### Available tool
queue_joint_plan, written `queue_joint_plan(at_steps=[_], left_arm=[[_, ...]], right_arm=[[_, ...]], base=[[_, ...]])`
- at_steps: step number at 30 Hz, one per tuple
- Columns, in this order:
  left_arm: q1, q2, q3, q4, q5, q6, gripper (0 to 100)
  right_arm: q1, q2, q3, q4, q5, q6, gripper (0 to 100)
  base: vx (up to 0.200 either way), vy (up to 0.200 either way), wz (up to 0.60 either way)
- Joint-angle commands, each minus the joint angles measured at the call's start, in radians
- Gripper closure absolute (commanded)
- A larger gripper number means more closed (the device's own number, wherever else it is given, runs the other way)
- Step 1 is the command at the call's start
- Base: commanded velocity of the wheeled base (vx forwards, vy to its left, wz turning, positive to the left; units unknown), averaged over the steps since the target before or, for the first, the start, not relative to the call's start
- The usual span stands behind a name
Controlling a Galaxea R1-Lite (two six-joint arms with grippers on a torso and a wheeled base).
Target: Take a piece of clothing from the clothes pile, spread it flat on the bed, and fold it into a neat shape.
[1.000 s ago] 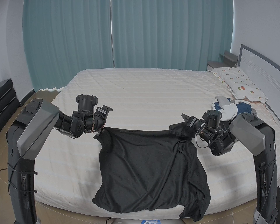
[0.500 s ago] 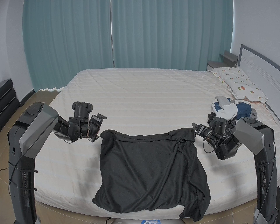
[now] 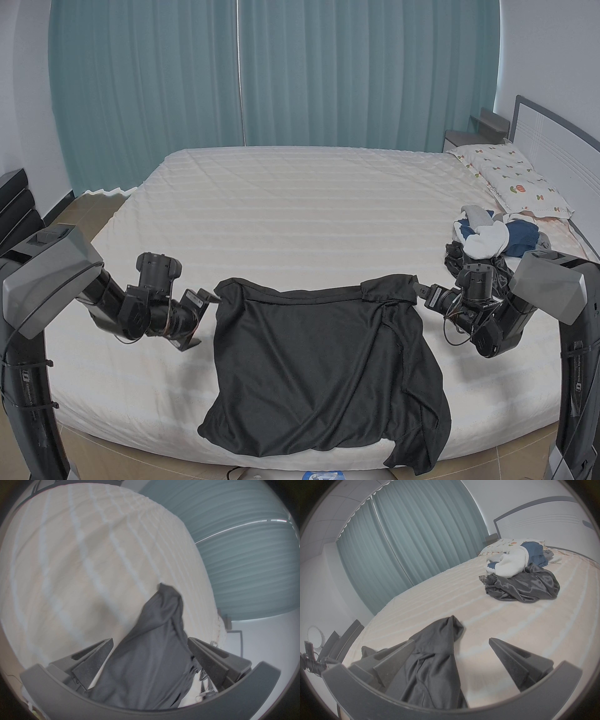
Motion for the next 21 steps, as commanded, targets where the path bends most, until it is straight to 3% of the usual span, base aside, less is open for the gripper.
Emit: queue_joint_plan(at_steps=[1, 7, 14, 16, 21], left_arm=[[-0.029, -0.199, 0.344, -0.086, -0.024, 0.120, 0], [-0.061, -0.201, 0.524, -0.210, -0.032, 0.189, 0], [-0.193, -0.213, 0.655, -0.221, -0.009, 0.200, 0], [-0.207, -0.211, 0.663, -0.223, 0.010, 0.209, 0], [-0.283, -0.161, 0.662, -0.236, 0.142, 0.229, 0]], right_arm=[[0.032, -0.127, 0.228, -0.069, 0.008, 0.007, 0], [0.055, -0.154, 0.356, -0.133, 0.040, 0.007, 0], [0.082, -0.168, 0.451, -0.197, 0.041, 0.014, 0], [0.085, -0.162, 0.463, -0.217, 0.041, 0.014, 0], [0.089, -0.164, 0.515, -0.270, 0.041, 0.014, 0]], base=[[0.000, 0.000, 0.00], [0.000, 0.000, 0.00], [0.000, 0.000, 0.00], [0.000, 0.000, 0.00], [0.000, 0.000, 0.00]])
